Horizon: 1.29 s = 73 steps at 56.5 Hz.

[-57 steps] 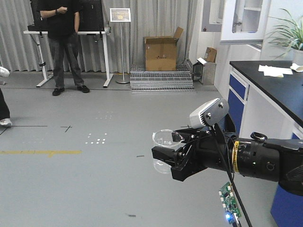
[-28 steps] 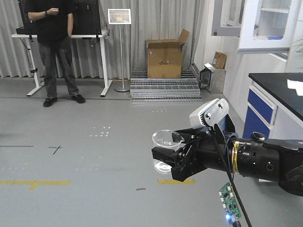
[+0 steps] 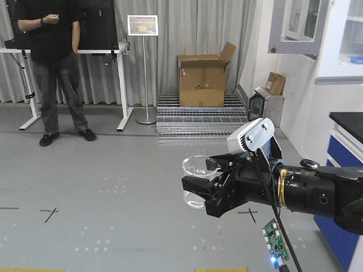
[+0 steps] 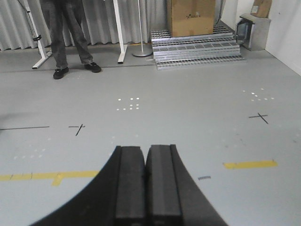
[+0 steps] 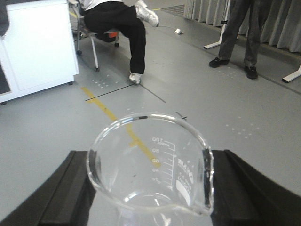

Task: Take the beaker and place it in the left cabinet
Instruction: 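Hold the beaker in the right gripper while driving to the cabinet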

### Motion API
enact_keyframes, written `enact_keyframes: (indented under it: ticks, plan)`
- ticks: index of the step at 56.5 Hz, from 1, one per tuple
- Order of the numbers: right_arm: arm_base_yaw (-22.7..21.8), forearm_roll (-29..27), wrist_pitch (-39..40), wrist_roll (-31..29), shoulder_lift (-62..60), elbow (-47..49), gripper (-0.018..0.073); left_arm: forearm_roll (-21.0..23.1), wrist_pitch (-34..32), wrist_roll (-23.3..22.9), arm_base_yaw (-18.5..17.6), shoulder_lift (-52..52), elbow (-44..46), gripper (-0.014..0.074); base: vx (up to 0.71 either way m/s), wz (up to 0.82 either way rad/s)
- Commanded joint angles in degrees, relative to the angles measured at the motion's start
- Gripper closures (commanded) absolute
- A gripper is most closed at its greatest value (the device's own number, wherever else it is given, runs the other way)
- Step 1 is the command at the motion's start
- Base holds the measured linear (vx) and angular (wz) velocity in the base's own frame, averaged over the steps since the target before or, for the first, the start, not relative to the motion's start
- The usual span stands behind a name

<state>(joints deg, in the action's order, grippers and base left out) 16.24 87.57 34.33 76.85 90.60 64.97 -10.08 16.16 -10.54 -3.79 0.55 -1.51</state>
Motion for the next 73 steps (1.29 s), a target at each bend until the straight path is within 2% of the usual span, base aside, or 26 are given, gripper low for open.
enact_keyframes:
  ticks: [1, 73]
  plan:
    - [-0.25, -2.62, 0.92, -0.2, -2.41, 1.64, 0.034, 0.11, -4.75, -0.2, -0.42, 1.01, 0.54, 0.0593, 0.76, 0.01]
    - [-0.25, -2.62, 0.81, -0.2, -2.36, 1.64, 0.034, 0.11, -4.76, -0.2, -0.42, 1.01, 0.54, 0.0593, 0.74, -0.01]
